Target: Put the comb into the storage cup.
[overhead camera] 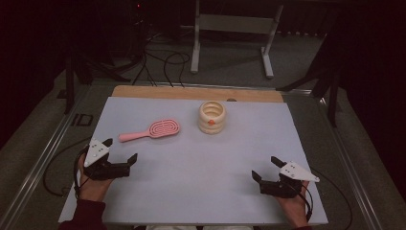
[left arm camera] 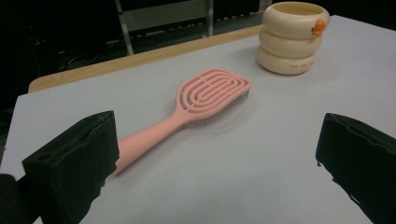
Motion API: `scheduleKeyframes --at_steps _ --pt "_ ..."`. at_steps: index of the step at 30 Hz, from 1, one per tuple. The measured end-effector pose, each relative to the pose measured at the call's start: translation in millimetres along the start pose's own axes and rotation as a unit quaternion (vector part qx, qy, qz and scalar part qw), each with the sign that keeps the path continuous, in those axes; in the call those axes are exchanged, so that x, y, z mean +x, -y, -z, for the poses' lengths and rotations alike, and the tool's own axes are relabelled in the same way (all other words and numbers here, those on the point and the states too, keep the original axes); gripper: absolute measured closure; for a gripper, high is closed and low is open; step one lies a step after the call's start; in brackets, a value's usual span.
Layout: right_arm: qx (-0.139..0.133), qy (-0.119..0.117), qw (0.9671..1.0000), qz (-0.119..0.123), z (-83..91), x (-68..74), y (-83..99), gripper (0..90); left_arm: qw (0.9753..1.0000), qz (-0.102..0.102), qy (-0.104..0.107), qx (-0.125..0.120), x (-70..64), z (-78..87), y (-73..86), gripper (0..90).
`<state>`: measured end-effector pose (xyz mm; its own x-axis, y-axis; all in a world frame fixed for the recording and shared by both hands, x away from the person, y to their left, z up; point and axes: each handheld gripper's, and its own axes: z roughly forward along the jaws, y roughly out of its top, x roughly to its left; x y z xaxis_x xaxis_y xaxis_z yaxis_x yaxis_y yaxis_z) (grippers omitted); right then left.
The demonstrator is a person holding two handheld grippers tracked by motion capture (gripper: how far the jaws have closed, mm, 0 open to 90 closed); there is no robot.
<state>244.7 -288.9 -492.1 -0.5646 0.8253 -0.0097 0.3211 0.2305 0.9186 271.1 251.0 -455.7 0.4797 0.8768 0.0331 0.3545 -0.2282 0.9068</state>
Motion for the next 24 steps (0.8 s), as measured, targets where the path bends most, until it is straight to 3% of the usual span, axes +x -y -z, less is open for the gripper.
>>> scheduleKeyframes --at_steps 11,24 --pt "0.001 0.001 1.0000 0.000 -0.2 -0.1 0.3 9.2 0.9999 0.008 -0.007 0.003 10.6 -3.5 -2.0 0.0" --pt "0.001 0.001 1.0000 0.002 -0.5 -0.4 0.4 9.2 0.9999 0.001 -0.011 0.005 21.8 -10.5 -12.5 0.0"
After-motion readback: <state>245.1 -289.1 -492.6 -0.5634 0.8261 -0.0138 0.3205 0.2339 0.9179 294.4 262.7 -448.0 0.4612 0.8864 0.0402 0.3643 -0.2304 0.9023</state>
